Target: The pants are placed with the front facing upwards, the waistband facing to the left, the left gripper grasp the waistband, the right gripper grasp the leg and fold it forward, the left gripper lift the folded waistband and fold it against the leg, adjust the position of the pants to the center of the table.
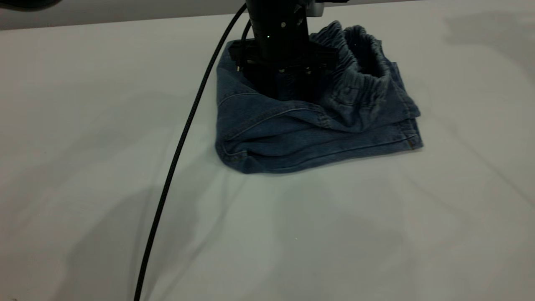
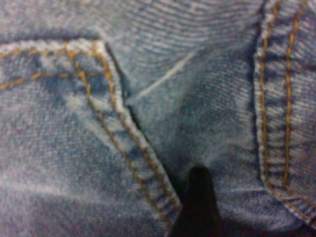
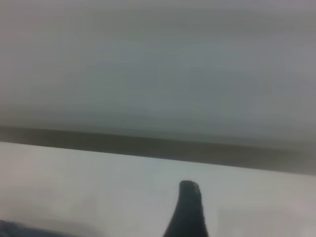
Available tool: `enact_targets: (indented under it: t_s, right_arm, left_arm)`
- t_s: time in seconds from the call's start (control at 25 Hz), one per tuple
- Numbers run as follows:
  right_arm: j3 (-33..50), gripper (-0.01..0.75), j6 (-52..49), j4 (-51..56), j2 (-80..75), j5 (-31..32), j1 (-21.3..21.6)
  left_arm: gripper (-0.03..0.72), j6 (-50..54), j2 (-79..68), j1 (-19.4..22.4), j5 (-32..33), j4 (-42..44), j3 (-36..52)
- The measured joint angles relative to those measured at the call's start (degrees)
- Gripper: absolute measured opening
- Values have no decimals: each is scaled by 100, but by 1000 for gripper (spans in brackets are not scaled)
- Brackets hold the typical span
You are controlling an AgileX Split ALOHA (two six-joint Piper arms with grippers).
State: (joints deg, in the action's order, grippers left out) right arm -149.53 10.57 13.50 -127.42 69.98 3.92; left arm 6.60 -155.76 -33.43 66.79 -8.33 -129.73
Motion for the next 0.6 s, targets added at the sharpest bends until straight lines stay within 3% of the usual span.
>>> enact_targets:
  t_s: [0.24, 0.6]
  right_arm:
    - [0, 518, 0, 0, 0, -5, 0]
    - [0, 518, 0, 6, 209, 1, 0]
  left_arm:
    - [509, -309, -85, -16, 404, -167, -708]
    - [509, -622, 384, -11, 335, -119, -1723]
